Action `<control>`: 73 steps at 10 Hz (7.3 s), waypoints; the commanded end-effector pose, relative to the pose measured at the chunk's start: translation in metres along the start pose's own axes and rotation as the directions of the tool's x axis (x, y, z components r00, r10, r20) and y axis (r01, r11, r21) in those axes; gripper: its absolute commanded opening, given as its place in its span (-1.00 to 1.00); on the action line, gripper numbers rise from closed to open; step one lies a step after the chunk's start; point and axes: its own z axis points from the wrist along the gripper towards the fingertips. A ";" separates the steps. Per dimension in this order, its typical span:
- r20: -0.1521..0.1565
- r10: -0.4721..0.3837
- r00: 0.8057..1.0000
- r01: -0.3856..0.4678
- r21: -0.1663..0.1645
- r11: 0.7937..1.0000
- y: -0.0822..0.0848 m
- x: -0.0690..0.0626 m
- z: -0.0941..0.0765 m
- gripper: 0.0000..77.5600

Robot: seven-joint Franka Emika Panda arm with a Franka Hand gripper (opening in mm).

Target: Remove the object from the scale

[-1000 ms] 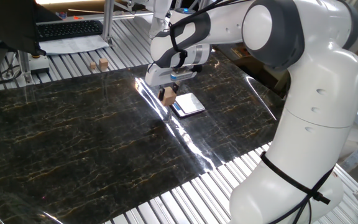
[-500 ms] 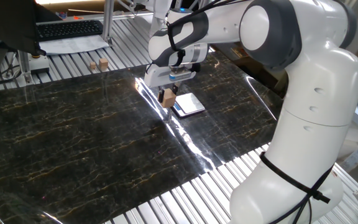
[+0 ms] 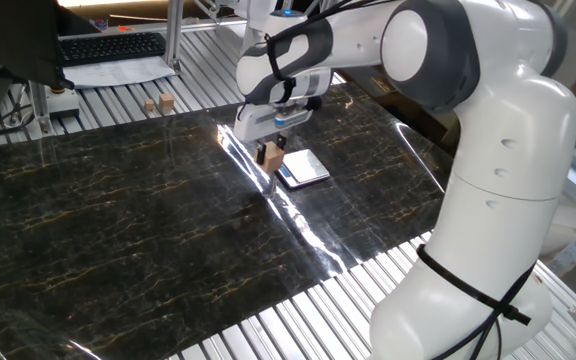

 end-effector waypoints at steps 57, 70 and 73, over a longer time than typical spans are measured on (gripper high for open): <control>0.067 0.070 0.995 -0.070 -0.007 0.998 0.048 -0.019 0.044 1.00; 0.153 0.076 0.985 -0.076 -0.011 0.997 0.050 -0.022 -0.014 1.00; 0.194 0.078 0.978 -0.078 -0.010 0.997 0.047 -0.027 -0.028 1.00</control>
